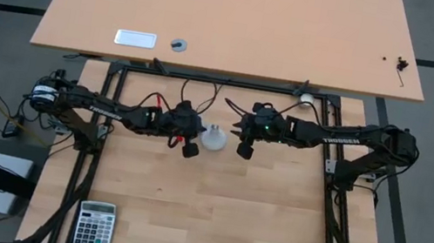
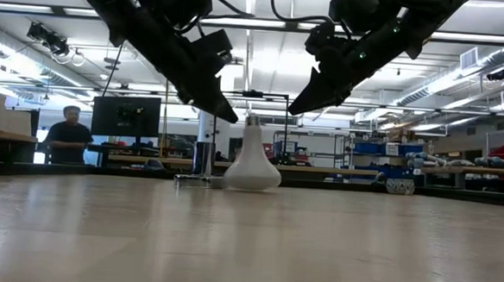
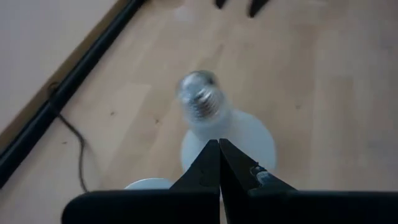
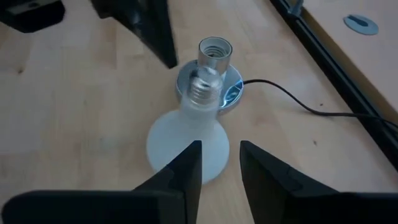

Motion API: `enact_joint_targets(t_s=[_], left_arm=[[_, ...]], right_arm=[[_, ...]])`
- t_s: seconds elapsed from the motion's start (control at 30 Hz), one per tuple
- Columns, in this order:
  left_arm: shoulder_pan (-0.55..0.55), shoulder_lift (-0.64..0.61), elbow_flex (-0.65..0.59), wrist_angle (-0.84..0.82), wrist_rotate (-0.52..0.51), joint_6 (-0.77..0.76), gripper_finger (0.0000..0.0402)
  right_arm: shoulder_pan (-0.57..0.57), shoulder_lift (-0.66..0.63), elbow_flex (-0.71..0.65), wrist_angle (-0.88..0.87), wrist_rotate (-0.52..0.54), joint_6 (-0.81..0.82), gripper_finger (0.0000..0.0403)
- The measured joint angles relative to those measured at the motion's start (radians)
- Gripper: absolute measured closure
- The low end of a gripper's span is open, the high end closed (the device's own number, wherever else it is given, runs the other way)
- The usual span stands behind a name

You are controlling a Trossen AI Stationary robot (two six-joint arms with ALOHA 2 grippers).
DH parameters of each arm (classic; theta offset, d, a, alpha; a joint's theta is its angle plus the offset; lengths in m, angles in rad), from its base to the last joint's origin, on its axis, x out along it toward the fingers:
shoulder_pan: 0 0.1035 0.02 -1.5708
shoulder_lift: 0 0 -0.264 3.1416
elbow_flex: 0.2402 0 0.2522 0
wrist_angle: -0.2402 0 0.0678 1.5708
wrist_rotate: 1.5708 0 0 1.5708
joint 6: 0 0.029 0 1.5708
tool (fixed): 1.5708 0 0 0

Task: Screw lightbulb
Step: Insert the lightbulb into the silver lamp socket

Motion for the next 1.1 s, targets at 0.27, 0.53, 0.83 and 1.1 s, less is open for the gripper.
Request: enact_joint_targets(t_s=[0.27,0.53,0.83,1.1], left_arm=[[0.028,0.095,0.003,0.186,0.081,0.017,0.0402],[0.011,0.169,0.051,0.294,0.182,0.040,0.0402],[0.004,0.092,0.061,0.173,-0.015,0.039,0.0402],[0.048,0.086,0.061,0.158,-0.063,-0.003,0.0402]], right_arm=[[0.001,-0.001,0.000,-0.001,-0.002,0.021,0.0288],[0.022,-0.001,0.000,-0.006,-0.048,0.053,0.0291],[0.027,-0.002,0.000,-0.026,-0.047,0.097,0.0291],[0.027,-0.002,0.000,-0.023,-0.047,0.102,0.0340]])
